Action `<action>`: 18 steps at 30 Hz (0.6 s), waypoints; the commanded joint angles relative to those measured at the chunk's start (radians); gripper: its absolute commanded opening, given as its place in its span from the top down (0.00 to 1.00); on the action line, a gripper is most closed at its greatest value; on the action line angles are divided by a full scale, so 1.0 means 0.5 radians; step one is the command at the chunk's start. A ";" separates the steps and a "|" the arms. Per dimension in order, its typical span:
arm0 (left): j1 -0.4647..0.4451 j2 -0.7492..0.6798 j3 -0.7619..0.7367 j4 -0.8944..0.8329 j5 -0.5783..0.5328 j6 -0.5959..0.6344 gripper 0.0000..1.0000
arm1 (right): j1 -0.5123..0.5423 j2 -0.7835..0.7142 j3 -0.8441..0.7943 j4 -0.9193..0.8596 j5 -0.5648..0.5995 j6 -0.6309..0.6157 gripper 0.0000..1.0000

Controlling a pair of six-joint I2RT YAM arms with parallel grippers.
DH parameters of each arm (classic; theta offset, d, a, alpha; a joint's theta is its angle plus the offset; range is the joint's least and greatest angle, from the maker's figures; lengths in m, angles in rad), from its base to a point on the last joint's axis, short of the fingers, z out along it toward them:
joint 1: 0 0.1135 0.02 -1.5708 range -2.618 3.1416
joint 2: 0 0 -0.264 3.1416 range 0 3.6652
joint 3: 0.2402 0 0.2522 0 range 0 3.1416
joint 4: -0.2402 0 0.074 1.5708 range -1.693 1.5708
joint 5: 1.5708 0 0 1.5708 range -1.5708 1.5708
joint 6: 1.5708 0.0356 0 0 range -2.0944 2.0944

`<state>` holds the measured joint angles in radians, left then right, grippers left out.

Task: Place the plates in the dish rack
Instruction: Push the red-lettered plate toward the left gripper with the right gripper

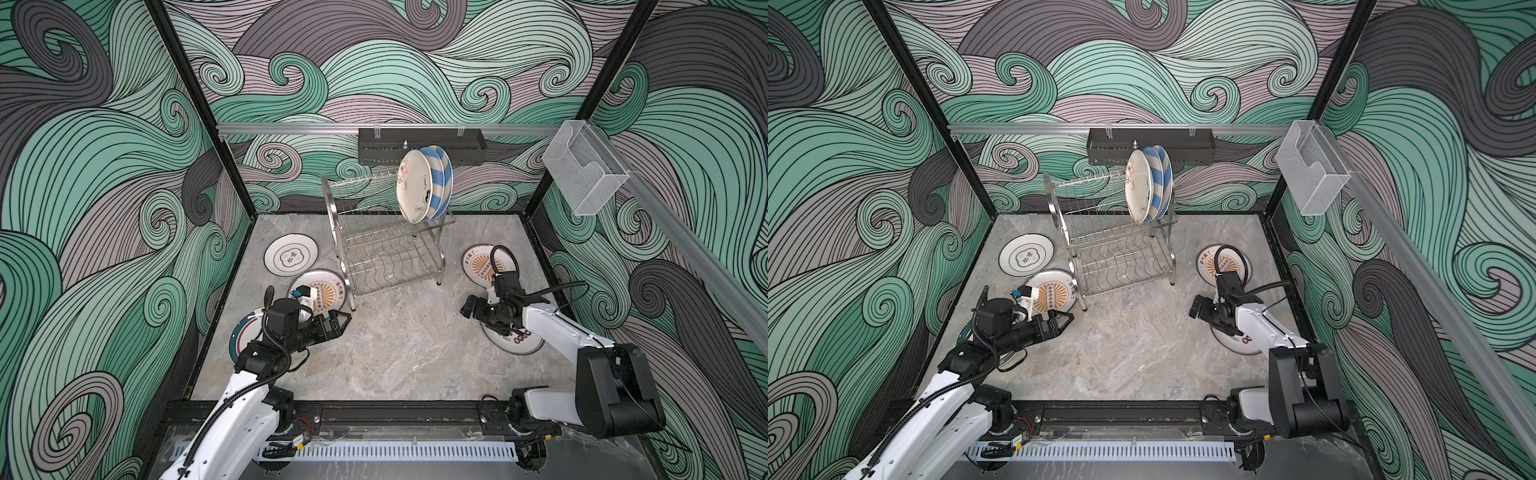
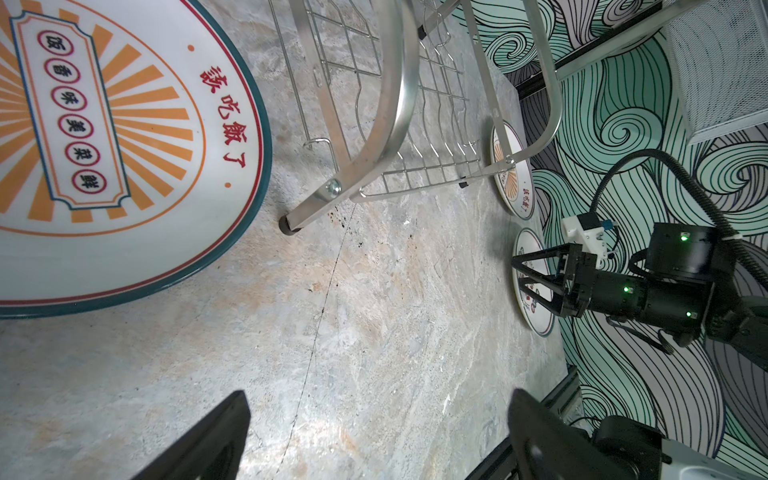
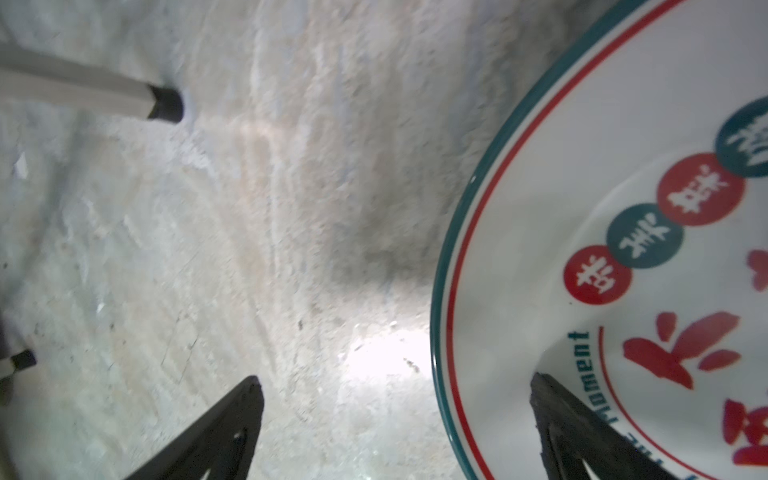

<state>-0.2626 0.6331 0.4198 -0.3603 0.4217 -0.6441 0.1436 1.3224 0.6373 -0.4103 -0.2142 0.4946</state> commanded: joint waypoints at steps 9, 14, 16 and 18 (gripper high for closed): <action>-0.003 0.136 -0.008 0.061 0.101 0.020 0.01 | 0.432 -0.075 -0.190 0.257 -0.385 0.249 0.01; -0.042 0.167 0.001 0.070 0.099 0.001 0.01 | 0.768 -0.008 -0.198 0.445 -0.380 0.410 0.02; -0.061 0.159 -0.005 0.078 0.080 -0.017 0.01 | 0.900 0.040 -0.193 0.560 -0.377 0.480 0.03; -0.088 0.157 -0.022 0.113 0.073 -0.045 0.02 | 1.040 0.116 -0.146 0.628 -0.351 0.538 0.04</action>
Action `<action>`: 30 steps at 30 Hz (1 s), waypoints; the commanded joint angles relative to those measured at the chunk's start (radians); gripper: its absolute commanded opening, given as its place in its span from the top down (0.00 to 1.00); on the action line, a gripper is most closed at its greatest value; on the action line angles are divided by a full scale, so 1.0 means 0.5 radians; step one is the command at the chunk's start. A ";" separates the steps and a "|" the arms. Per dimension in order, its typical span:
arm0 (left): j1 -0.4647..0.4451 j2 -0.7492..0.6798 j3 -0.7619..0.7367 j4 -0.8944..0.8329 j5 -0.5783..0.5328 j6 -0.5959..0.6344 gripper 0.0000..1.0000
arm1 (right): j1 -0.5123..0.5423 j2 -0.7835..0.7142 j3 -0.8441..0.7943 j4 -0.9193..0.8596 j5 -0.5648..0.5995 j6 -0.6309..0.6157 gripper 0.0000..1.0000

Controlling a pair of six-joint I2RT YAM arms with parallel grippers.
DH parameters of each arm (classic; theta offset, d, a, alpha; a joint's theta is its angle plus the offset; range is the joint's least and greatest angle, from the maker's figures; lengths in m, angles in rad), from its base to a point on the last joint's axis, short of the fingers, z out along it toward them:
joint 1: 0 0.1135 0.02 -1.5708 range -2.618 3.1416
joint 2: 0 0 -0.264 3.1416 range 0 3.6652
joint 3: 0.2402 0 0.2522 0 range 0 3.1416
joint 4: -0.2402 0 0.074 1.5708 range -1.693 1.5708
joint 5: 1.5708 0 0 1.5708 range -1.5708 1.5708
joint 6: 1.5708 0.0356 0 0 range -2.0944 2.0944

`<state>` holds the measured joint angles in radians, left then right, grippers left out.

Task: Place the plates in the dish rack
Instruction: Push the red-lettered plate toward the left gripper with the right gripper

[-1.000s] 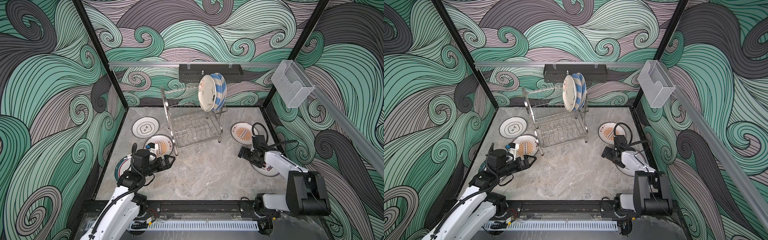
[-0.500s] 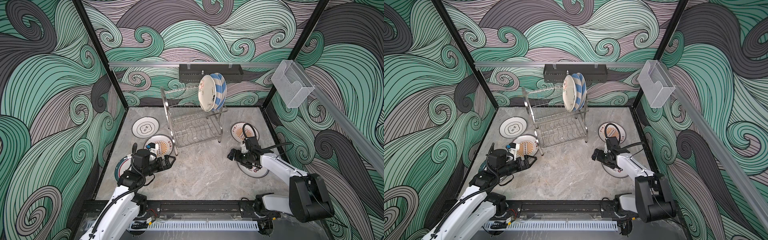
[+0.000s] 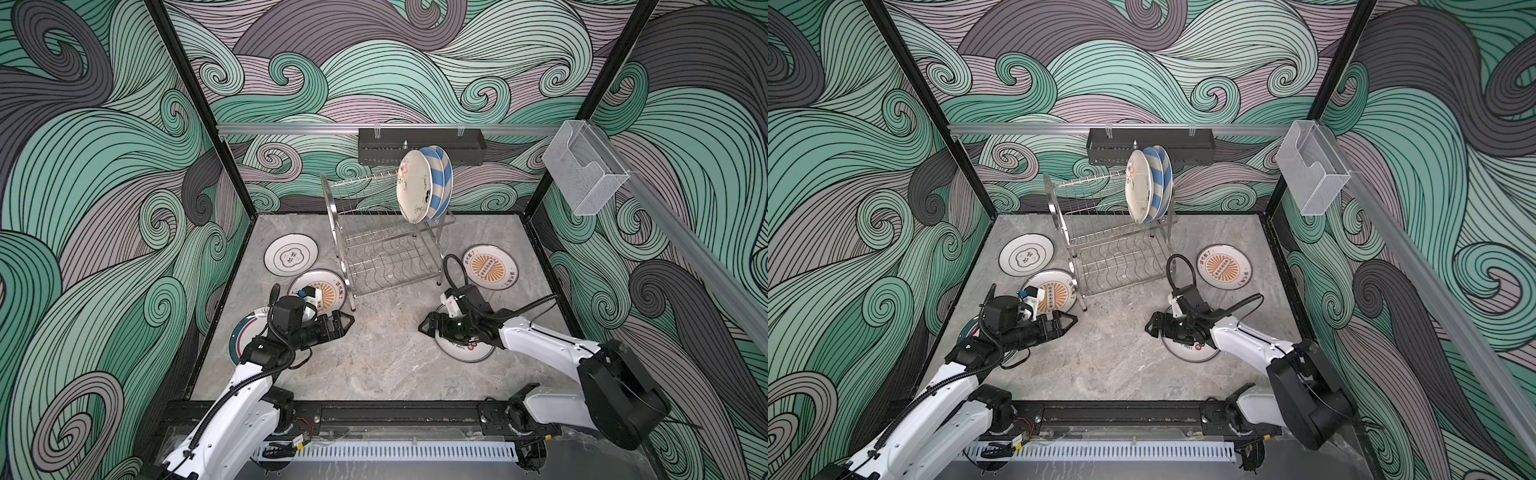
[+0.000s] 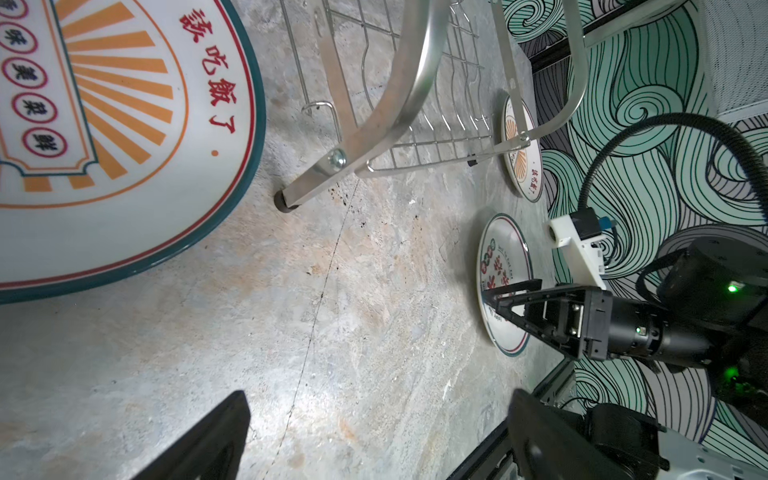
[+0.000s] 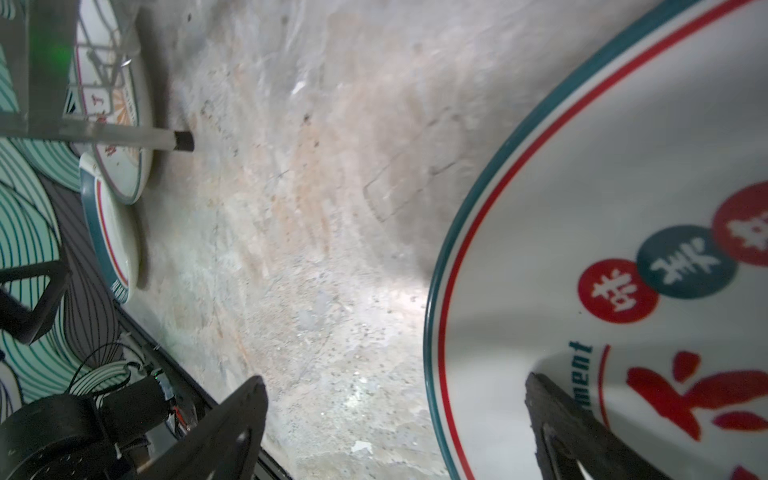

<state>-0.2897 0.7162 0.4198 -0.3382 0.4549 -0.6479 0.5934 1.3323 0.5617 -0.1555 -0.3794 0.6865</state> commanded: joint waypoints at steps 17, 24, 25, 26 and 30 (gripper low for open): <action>-0.178 -0.069 -0.082 0.009 -0.156 -0.038 0.01 | 0.666 0.257 0.535 -0.113 0.199 -0.017 0.08; -0.394 0.092 -0.097 0.183 -0.281 -0.106 0.01 | 0.301 -0.255 0.338 -0.713 0.367 -0.139 0.10; -0.427 0.118 -0.096 0.214 -0.294 -0.111 0.01 | 0.227 -0.342 0.272 -0.743 0.369 -0.143 0.11; -0.455 0.159 -0.095 0.247 -0.309 -0.120 0.01 | 0.141 -0.447 0.192 -0.755 0.367 -0.148 0.12; -0.539 0.327 -0.075 0.362 -0.329 -0.109 0.01 | -0.120 -0.800 -0.050 -0.835 0.331 -0.142 0.17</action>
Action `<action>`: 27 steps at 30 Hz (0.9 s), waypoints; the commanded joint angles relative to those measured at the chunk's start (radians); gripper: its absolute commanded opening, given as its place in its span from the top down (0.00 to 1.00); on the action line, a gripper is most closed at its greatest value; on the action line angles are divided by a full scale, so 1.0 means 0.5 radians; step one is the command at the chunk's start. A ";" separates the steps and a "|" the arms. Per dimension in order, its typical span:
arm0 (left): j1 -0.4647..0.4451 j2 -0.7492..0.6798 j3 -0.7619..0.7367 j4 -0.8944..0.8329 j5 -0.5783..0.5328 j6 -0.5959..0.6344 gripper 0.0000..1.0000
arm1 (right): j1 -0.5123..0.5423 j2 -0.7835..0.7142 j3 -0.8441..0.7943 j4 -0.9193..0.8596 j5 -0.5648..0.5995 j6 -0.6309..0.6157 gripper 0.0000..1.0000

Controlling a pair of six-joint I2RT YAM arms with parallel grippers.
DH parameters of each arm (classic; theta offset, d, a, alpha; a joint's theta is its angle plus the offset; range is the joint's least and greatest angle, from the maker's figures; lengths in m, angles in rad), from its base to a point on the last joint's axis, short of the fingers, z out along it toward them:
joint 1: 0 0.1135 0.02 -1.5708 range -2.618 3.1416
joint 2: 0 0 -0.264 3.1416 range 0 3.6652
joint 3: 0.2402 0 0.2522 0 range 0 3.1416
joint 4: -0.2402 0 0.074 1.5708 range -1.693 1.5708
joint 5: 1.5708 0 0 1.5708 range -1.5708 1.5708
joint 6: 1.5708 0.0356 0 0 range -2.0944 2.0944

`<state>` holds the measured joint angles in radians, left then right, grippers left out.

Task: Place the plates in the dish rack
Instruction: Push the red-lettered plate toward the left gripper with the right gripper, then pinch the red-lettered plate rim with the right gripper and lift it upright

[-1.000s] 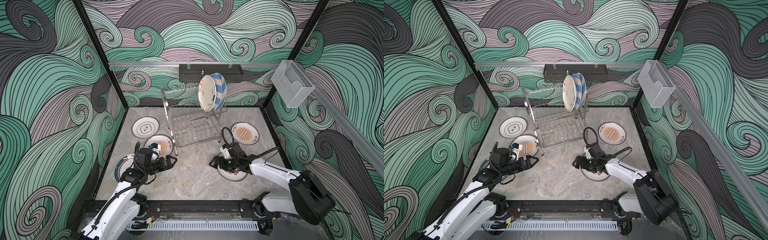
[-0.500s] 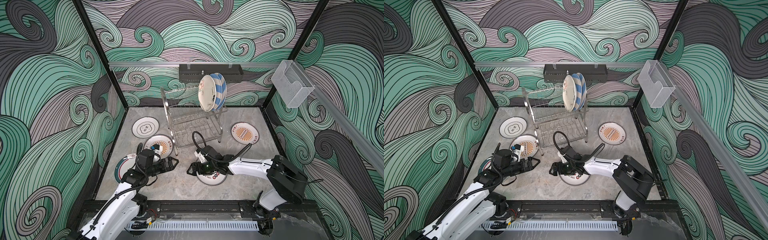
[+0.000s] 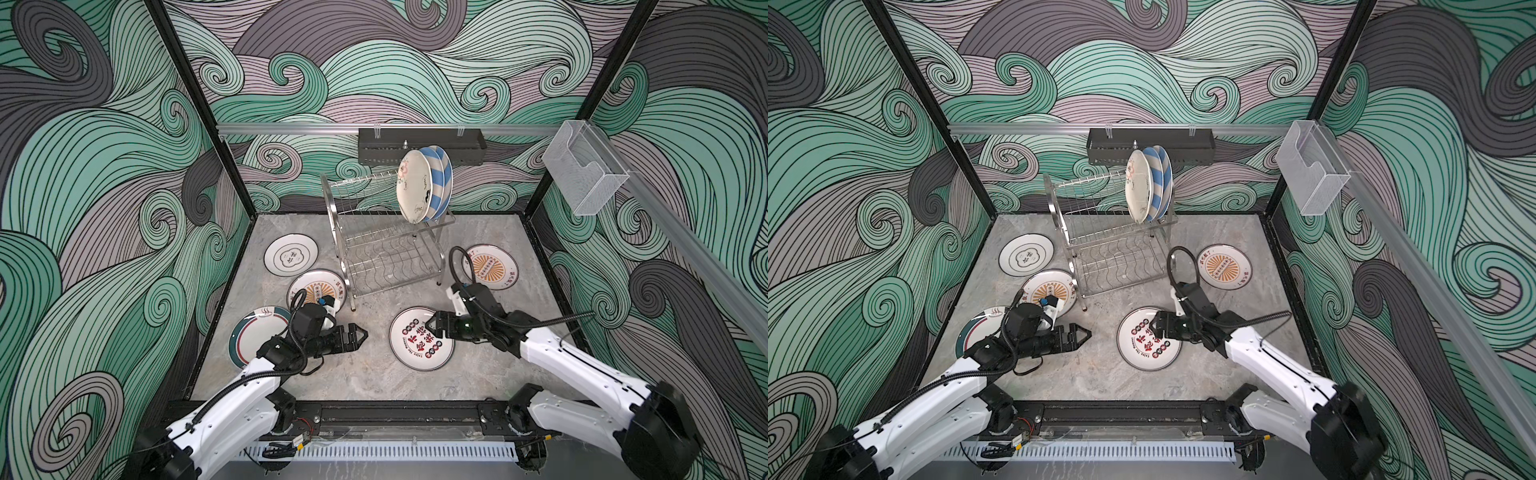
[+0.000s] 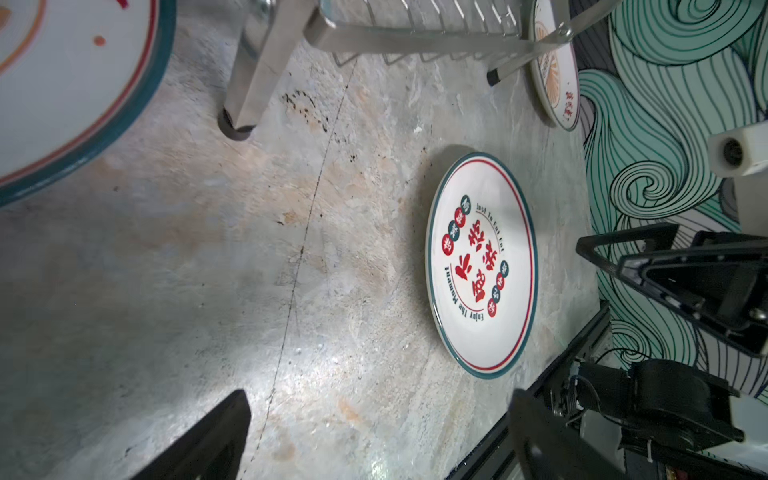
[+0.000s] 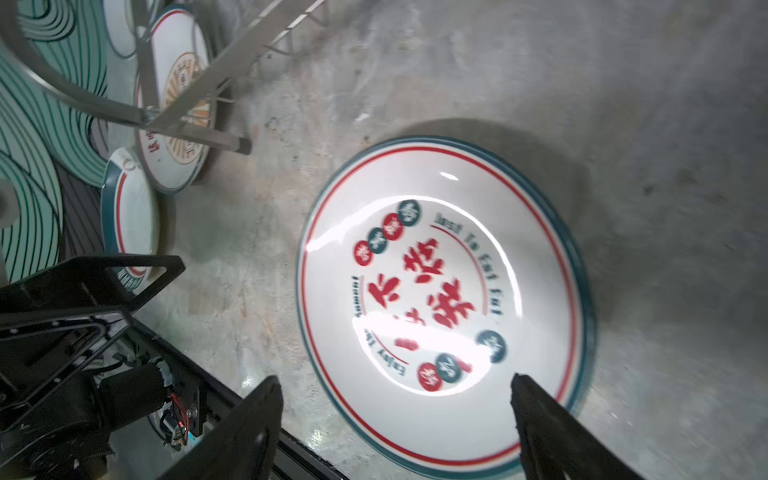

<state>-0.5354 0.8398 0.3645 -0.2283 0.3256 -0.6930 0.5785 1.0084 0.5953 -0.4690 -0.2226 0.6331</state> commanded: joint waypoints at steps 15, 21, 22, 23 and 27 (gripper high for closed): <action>-0.306 0.605 0.138 0.497 -0.072 -0.007 0.02 | -0.379 -0.376 -0.606 0.305 -0.301 0.075 0.38; -0.361 0.637 0.124 0.527 -0.130 -0.058 0.01 | -0.400 -0.284 -0.670 0.449 -0.331 0.056 0.44; -0.365 0.643 0.123 0.533 -0.130 -0.059 0.01 | -0.407 -0.252 -0.674 0.480 -0.343 0.058 0.46; -0.370 0.659 0.125 0.533 -0.124 -0.059 0.01 | -0.407 -0.211 -0.675 0.513 -0.352 0.065 0.46; -0.389 0.706 0.151 0.530 -0.107 -0.059 0.01 | -0.415 -0.079 -0.666 0.583 -0.360 0.051 0.47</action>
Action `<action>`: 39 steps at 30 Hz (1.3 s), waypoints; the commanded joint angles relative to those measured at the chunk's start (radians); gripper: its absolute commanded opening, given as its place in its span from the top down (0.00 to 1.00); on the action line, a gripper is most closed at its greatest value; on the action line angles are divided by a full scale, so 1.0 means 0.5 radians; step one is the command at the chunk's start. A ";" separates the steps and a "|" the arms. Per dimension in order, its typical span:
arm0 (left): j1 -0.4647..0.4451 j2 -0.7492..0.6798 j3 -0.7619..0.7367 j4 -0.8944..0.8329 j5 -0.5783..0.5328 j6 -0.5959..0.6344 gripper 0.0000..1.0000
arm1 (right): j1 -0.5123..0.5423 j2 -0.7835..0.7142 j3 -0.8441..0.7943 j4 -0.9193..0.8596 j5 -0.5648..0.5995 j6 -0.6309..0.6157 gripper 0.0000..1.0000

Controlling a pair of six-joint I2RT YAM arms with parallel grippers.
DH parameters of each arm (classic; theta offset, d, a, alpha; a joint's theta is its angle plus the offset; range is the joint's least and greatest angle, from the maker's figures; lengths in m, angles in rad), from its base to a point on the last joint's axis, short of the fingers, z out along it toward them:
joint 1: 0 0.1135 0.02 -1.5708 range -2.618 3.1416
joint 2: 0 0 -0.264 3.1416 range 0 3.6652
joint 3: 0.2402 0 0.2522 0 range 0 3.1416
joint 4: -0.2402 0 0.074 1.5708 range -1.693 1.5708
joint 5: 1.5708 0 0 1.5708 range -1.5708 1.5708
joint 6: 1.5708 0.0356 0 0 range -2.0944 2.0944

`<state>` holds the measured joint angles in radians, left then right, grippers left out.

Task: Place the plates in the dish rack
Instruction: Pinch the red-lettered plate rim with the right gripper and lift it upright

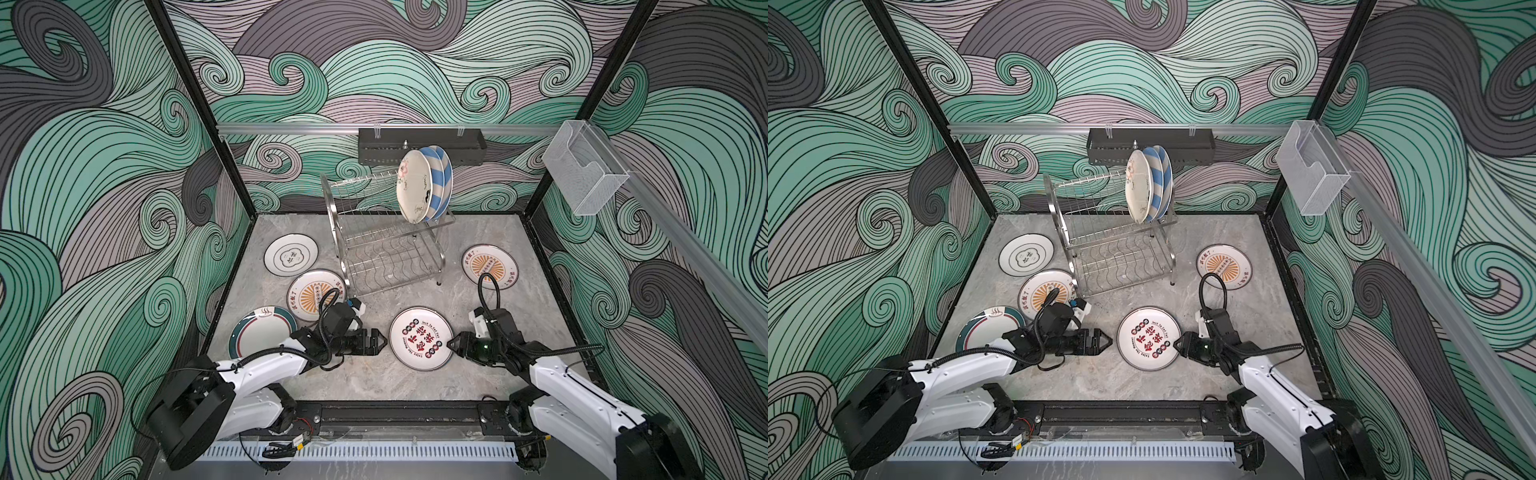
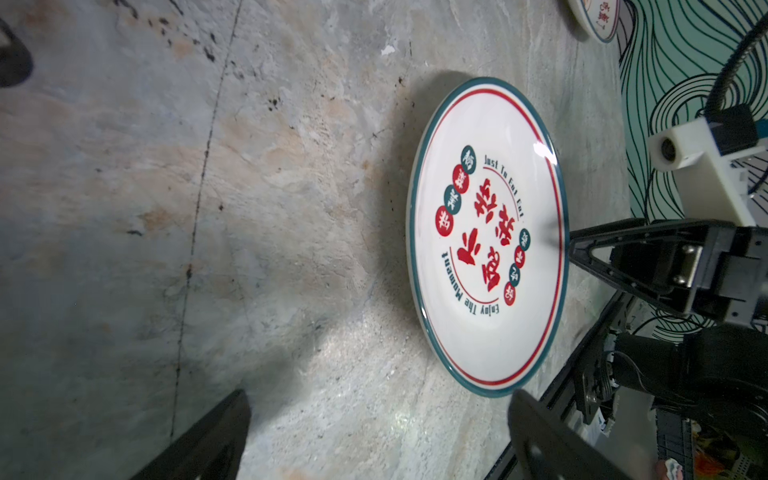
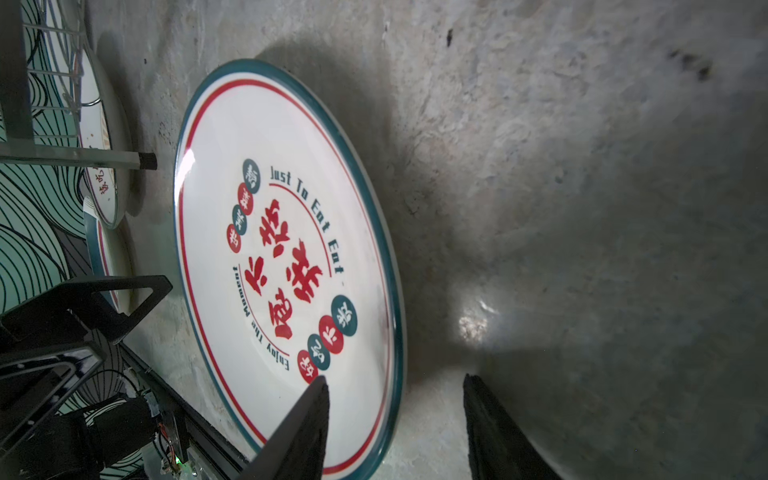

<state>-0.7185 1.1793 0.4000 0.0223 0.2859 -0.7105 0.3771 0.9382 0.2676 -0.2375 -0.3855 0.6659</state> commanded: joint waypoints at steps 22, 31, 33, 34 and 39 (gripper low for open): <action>-0.041 -0.009 0.093 -0.053 -0.046 -0.036 0.02 | -0.021 0.203 -0.093 0.345 -0.020 0.082 0.74; -0.041 -0.085 0.156 -0.209 -0.071 0.014 0.01 | -0.019 0.214 -0.057 0.340 -0.036 0.084 0.84; -0.041 -0.131 0.181 -0.270 -0.098 0.025 0.01 | -0.019 0.204 -0.038 0.302 -0.032 0.074 0.89; -0.042 -0.157 0.196 -0.325 -0.129 0.023 0.02 | -0.020 0.201 -0.026 0.281 -0.027 0.064 0.93; -0.036 -0.270 0.423 -0.857 -0.337 0.121 0.01 | -0.020 0.153 0.045 0.196 -0.041 0.028 1.00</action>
<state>-0.7319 1.0798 0.5312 -0.2176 0.2020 -0.6975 0.3672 1.0218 0.2768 -0.0616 -0.4427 0.7132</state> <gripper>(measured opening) 0.986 0.082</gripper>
